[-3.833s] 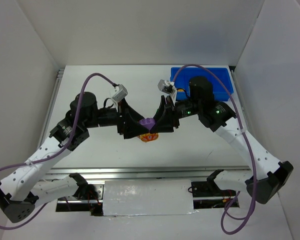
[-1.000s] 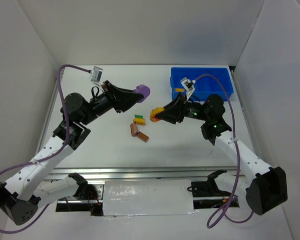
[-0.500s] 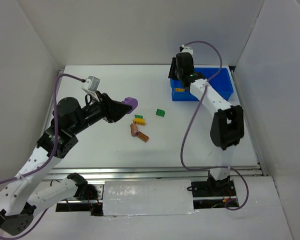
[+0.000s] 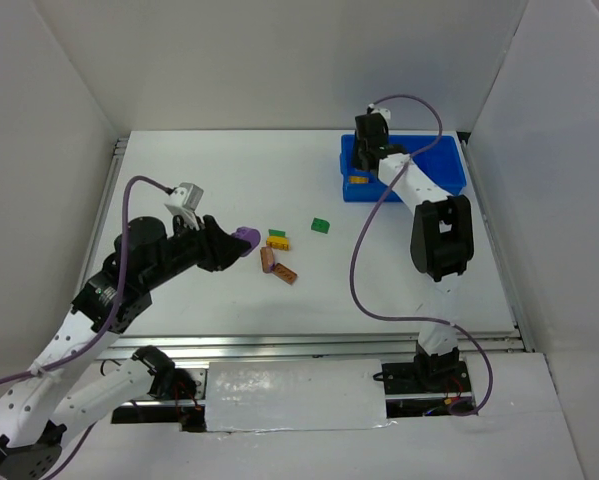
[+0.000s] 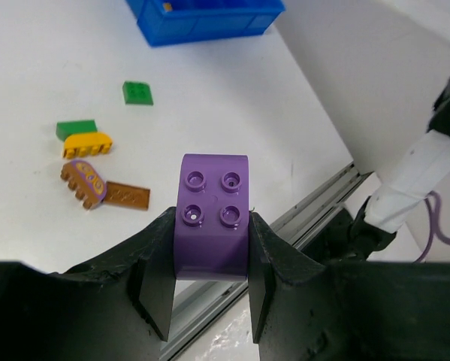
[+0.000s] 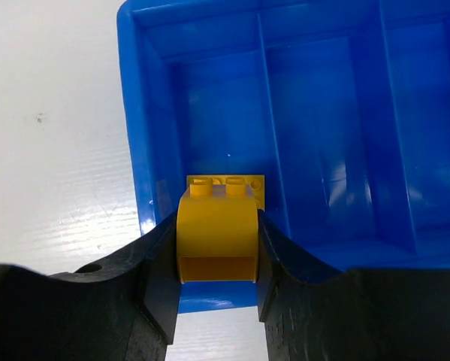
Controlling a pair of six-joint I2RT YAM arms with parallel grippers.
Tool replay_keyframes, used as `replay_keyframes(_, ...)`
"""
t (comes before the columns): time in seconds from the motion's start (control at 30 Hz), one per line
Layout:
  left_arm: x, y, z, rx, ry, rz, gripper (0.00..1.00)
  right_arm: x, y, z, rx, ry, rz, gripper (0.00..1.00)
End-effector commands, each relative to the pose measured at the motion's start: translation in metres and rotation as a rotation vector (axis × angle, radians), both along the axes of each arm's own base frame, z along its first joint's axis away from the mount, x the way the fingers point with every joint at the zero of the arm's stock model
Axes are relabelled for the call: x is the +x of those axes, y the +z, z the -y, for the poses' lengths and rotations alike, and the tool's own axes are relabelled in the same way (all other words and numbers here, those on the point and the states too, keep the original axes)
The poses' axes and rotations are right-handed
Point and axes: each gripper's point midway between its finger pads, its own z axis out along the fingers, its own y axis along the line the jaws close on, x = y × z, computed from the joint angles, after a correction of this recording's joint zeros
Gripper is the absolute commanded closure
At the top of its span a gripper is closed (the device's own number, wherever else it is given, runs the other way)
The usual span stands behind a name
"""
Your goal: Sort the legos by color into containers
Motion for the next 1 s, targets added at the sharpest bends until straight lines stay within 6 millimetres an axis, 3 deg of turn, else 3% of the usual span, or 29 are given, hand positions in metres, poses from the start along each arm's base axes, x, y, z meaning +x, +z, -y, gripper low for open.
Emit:
replay_keyframes(0.0, 0.005, -0.007, -0.001, 0.021, 0.010, 0.011, 1.00, 0.010, 0.018, -0.002, 0.019, 0.002, 0.040, 1.00)
replay_keyframes(0.07, 0.005, -0.009, -0.001, 0.023, 0.006, 0.006, 1.00, 0.012, 0.016, 0.000, 0.024, -0.002, 0.029, 0.99)
replay_keyframes(0.13, 0.005, -0.009, 0.000, 0.026, 0.000, 0.010, 1.00, 0.014, 0.010, 0.000, 0.045, 0.011, 0.013, 0.86)
replay_keyframes(0.2, 0.005, -0.009, -0.001, 0.032, 0.001, 0.013, 1.00, 0.014, 0.015, -0.004, 0.061, 0.030, 0.018, 0.65)
replay_keyframes(0.27, 0.006, -0.010, 0.000, 0.036, 0.002, 0.010, 1.00, 0.013, 0.023, -0.007, 0.075, 0.039, 0.034, 0.33)
replay_keyframes(0.47, 0.005, -0.017, 0.003, 0.032, -0.014, -0.006, 1.00, 0.017, 0.052, -0.006, 0.083, 0.033, 0.071, 0.07)
replay_keyframes(0.6, 0.008, -0.007, 0.001, 0.008, 0.010, 0.007, 1.00, -0.001, 0.079, -0.017, 0.150, 0.078, 0.062, 0.09)
replay_keyframes(0.67, 0.011, 0.000, 0.005, -0.016, 0.014, 0.001, 1.00, -0.041, 0.107, -0.047, 0.286, 0.219, 0.093, 0.09)
replay_keyframes(0.7, 0.013, 0.011, 0.008, -0.038, 0.006, 0.023, 1.00, -0.074, 0.074, -0.059, 0.347, 0.289, 0.011, 0.09)
replay_keyframes(0.73, 0.013, 0.012, 0.015, -0.045, -0.030, 0.015, 1.00, -0.087, 0.097, -0.078, 0.449, 0.390, 0.093, 0.09)
replay_keyframes(0.77, 0.013, 0.015, 0.020, -0.055, -0.052, 0.017, 1.00, -0.137, 0.149, -0.108, 0.578, 0.633, 0.160, 0.09)
replay_keyframes(0.8, 0.014, 0.024, 0.024, -0.070, -0.068, 0.034, 1.00, -0.166, 0.139, -0.119, 0.641, 0.736, 0.155, 0.09)
replay_keyframes(0.83, 0.013, 0.029, 0.033, -0.086, -0.118, 0.029, 1.00, -0.236, 0.178, -0.137, 0.767, 0.932, 0.181, 0.10)
replay_keyframes(0.87, 0.013, 0.029, 0.033, -0.086, -0.119, 0.029, 1.00, -0.239, 0.157, -0.136, 0.777, 0.915, 0.132, 0.10)
replay_keyframes(0.9, 0.014, 0.033, 0.038, -0.095, -0.148, 0.037, 1.00, -0.254, 0.172, -0.140, 0.794, 0.968, 0.180, 0.10)
replay_keyframes(0.93, 0.013, 0.036, 0.040, -0.110, -0.162, 0.038, 1.00, -0.287, 0.192, -0.145, 0.791, 1.045, 0.223, 0.10)
replay_keyframes(0.97, 0.012, 0.039, 0.043, -0.119, -0.180, 0.044, 1.00, -0.301, 0.188, -0.145, 0.798, 1.074, 0.216, 0.10)
